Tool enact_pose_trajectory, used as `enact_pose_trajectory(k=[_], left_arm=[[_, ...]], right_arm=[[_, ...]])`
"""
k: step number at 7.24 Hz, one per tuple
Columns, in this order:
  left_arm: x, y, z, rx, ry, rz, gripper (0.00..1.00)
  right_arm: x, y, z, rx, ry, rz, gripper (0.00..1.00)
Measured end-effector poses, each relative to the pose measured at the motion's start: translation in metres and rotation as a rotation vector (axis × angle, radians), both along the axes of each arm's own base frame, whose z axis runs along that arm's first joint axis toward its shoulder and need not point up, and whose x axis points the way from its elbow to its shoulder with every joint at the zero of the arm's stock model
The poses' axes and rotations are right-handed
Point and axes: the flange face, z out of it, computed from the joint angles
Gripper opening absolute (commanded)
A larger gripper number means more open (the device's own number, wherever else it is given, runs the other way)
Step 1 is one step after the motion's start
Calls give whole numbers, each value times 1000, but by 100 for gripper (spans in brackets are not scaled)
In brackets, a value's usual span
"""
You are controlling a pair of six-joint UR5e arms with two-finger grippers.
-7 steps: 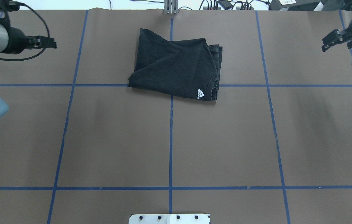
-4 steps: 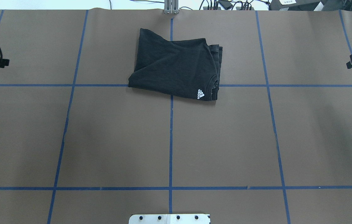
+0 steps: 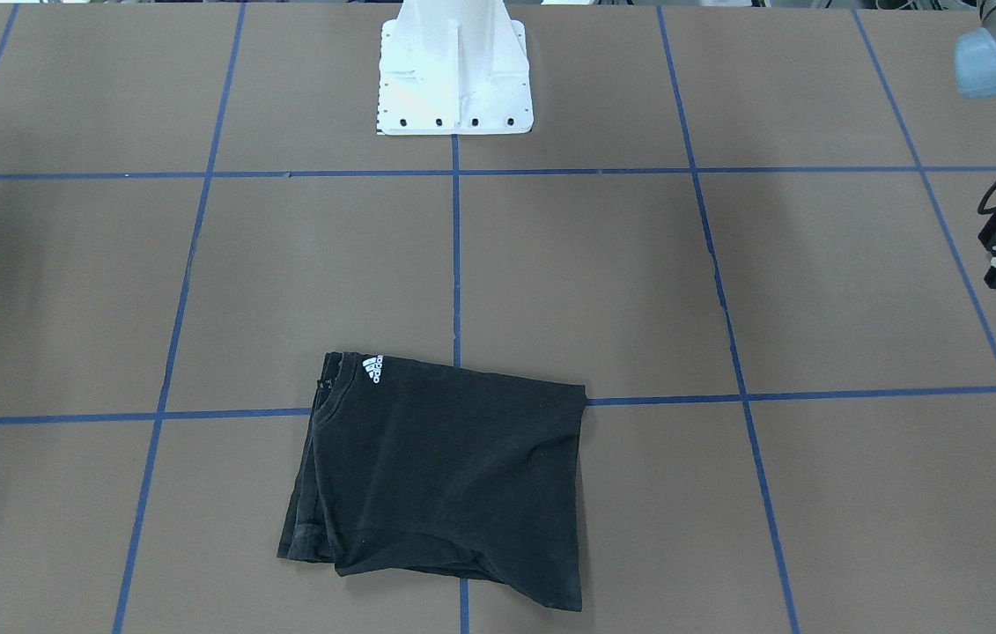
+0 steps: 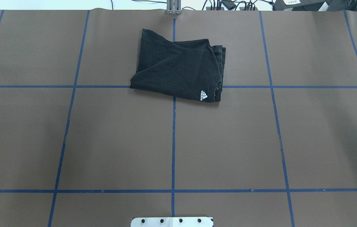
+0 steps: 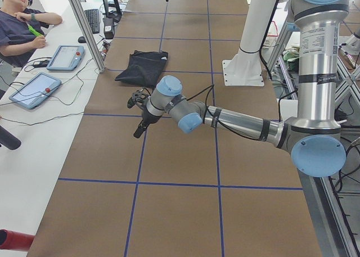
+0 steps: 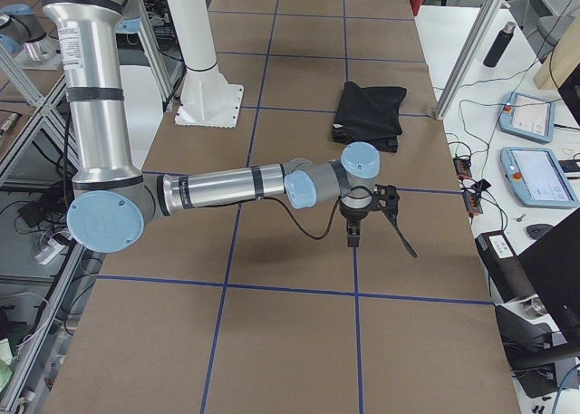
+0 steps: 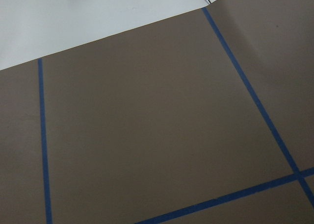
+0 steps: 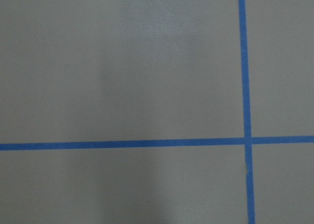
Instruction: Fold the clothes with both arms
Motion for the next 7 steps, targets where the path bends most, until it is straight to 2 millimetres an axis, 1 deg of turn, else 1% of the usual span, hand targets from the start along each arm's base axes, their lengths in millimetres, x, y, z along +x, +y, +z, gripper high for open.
enact_pose_trajectory(k=[1,2,3,4,5,6,7], left_arm=[[-4,-3,11,-20,-12,6,100],[-13,-5,21,-48,-46,28,100],[-26,-10,26,-75,-115,82,100],[-45,-18,27,-110,-183,139,100],[-70,-22,29,-162,-217,181,100],[-90,-20,33,-217,-192,219,100],[-102,-14,43,-261,-131,248,100]], right_arm=[[9,8,12,-11,17,6,100],[19,13,19,-23,26,13,100],[29,18,23,-44,25,20,100],[39,23,27,-71,11,13,100],[47,28,30,-96,-13,0,100],[55,35,35,-118,-46,-8,100],[60,43,39,-135,-80,-9,100]])
